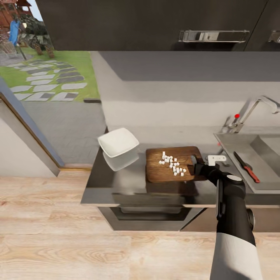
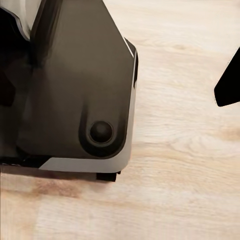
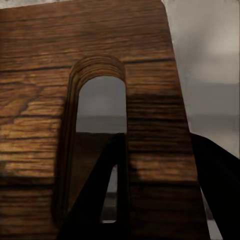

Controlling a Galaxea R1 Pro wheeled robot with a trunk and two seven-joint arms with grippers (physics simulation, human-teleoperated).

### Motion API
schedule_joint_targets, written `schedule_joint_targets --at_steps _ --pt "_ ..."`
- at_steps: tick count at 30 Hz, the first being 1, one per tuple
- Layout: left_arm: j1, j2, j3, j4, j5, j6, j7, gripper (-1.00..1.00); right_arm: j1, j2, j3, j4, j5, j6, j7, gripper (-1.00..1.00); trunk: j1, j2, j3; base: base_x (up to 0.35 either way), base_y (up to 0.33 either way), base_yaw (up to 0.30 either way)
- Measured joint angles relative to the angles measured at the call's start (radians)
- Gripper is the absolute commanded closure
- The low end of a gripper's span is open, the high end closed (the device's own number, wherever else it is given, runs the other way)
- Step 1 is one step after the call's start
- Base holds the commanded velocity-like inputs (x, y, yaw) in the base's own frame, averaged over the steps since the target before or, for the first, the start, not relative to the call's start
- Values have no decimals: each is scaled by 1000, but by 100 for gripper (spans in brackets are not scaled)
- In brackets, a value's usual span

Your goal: In the kitchen, take the Vidalia onion out of the sink, dice it on the chopping board with the paring knife, put the diced onion into the bowl on the countertop, then place both the paring knife and the chopping board into the sink.

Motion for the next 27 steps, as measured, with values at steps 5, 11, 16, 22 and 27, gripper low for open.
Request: schedule_joint_targets --at_steps 5,11,16,22,27 --pt "0 0 0 1 0 0 0 -100 0 0 0 0 1 0 0 100 0 0 8 108 269 0" --pt "0 0 0 1 0 0 0 -100 0 0 0 0 1 0 0 100 0 0 17 119 224 0" --pt "0 0 0 0 0 0 0 -100 0 0 0 0 -2 1 0 100 0 0 25 22 28 0" --pt "0 0 0 0 0 -1 0 -100 0 0 0 0 -2 1 0 100 0 0 35 1 1 0" --pt "0 0 0 0 0 -1 0 -100 0 0 0 0 -2 1 0 100 0 0 42 41 18 0"
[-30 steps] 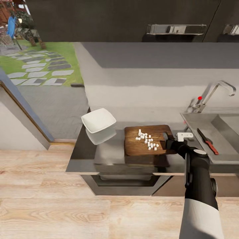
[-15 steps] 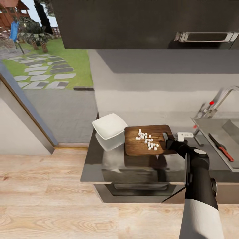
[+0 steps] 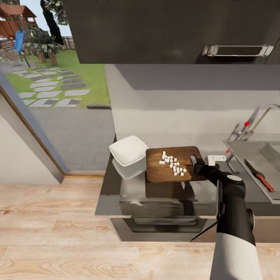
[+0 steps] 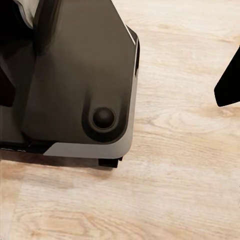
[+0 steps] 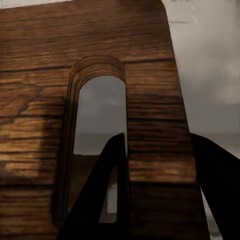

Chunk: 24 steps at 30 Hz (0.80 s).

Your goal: In the kitchen, take the Vidalia onion out of the sink, dice it on the chopping board with the paring knife, put the diced onion into the bowl on the countertop, then place both the paring knife and the chopping board into the sink.

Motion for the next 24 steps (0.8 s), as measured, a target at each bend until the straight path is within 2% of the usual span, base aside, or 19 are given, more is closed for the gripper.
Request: schedule_joint_targets --at_steps 11,17,19,21,24 --pt "0 0 0 0 0 0 0 -100 0 0 0 0 1 0 0 100 0 0 17 196 158 0" --pt "0 0 0 0 0 0 0 -100 0 0 0 0 3 1 0 100 0 0 20 34 28 0" --pt "0 0 0 0 0 0 0 -100 0 0 0 0 21 0 0 100 0 0 20 3 2 0" --pt "0 -1 0 -1 0 1 0 -100 0 0 0 0 67 -1 0 100 0 0 20 1 0 0" --pt "0 -1 0 -2 0 1 0 -100 0 0 0 0 84 1 1 100 0 0 20 0 0 0"
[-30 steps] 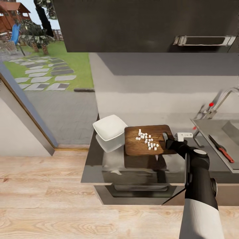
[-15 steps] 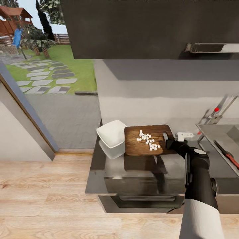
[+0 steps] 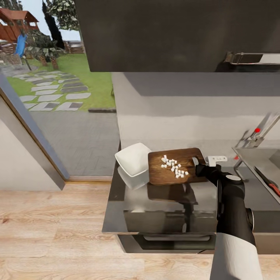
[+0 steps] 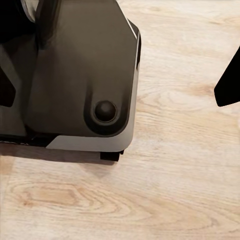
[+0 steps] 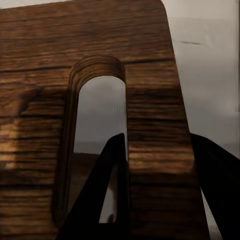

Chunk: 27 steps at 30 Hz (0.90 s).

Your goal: In the kitchen, take the Vidalia onion out of the sink, dice it on the chopping board with the paring knife, put the diced onion into the bowl on the countertop, then place both the paring knife and the chopping board into the sink.

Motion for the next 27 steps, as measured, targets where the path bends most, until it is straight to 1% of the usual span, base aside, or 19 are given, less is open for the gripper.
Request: schedule_joint_targets --at_steps 2,6,11,17,27 --pt "0 0 0 0 0 0 0 -100 0 -1 -1 0 3 1 0 100 0 0 0 0 0 0" --pt "0 -2 0 1 -1 0 0 -100 0 -2 -2 0 4 36 1 100 0 0 0 0 0 0" --pt "0 -2 -1 1 -1 0 0 -100 0 -2 -1 0 4 47 1 100 0 0 0 0 0 0" --pt "0 -2 -1 2 -2 0 0 -100 0 1 4 0 1 101 2 100 0 0 0 0 0 0" --pt "0 -2 -1 2 -1 0 0 -100 0 3 8 -2 -1 108 2 100 0 0 0 0 0 0"
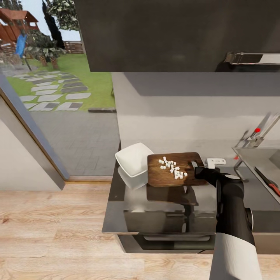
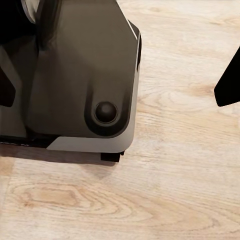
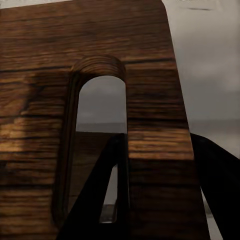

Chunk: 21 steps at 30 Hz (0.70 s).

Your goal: In the kitchen, take the Vidalia onion out of the sink, dice it on the chopping board with the paring knife, put the diced onion into the bowl on the countertop, then place both the paring knife and the chopping board into the sink.

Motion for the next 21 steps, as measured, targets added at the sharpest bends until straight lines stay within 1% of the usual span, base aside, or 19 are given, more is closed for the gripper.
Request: schedule_joint_targets --at_steps 5,12,21 --pt "0 0 0 0 0 0 0 -100 0 6 1 -7 -1 0 1 100 0 0 0 0 0 0" --pt "0 0 0 -1 0 0 0 -100 0 5 0 -10 0 2 0 100 0 0 0 0 0 0" --pt "0 0 0 0 0 0 0 -100 0 3 -1 -14 0 30 0 100 0 0 12 0 0 0"
